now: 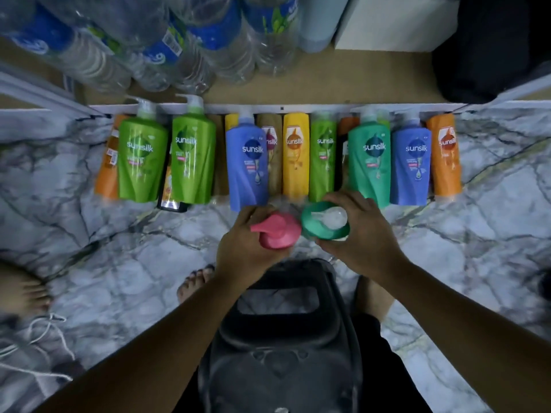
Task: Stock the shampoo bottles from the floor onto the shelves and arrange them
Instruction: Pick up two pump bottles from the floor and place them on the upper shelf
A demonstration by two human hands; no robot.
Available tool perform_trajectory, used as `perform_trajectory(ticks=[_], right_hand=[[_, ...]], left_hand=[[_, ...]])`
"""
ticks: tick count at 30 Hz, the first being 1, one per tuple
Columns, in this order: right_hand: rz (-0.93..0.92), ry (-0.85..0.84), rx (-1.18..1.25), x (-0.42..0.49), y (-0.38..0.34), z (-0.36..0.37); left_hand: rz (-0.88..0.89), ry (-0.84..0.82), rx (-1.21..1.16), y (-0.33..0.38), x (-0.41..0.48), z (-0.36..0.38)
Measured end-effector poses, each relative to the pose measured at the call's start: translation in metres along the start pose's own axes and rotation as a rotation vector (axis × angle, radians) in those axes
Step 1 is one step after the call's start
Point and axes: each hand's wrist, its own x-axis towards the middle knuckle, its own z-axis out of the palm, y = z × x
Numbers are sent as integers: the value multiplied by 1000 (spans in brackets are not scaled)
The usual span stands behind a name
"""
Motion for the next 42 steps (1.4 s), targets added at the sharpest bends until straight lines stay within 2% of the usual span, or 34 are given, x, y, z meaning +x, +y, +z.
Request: perform_trajectory(ticks=[5,9,13,19,24,28,34,38,42], right_hand=[[3,-23,-14,-20,10,40],[1,-30,-13,-33,13,55],[-29,-133,43,-39,14,56],[-45,-156,69,-36,9,46],[-34,-203,47,-36,9,45],[-26,-214,14,-36,6,40],[53,-146,75,-64,-39,-2],[121,-38,148,-107,-103,-76],[96,62,256,-147,-174,-165]], left_hand=[[22,8,21,-27,-29,12],[9,-64,-28,-41,-38,12],[56,-131,-2,-46,-40,7],[51,-74,-4,-48,-37,7],[71,-163,53,-59,-26,8],[72,-167,13,-51,-26,-3],[20,-134,-99,0,-55,-50],[25,-67,-143,72,-86,-118],[69,-29,-156,153,-112,-196]])
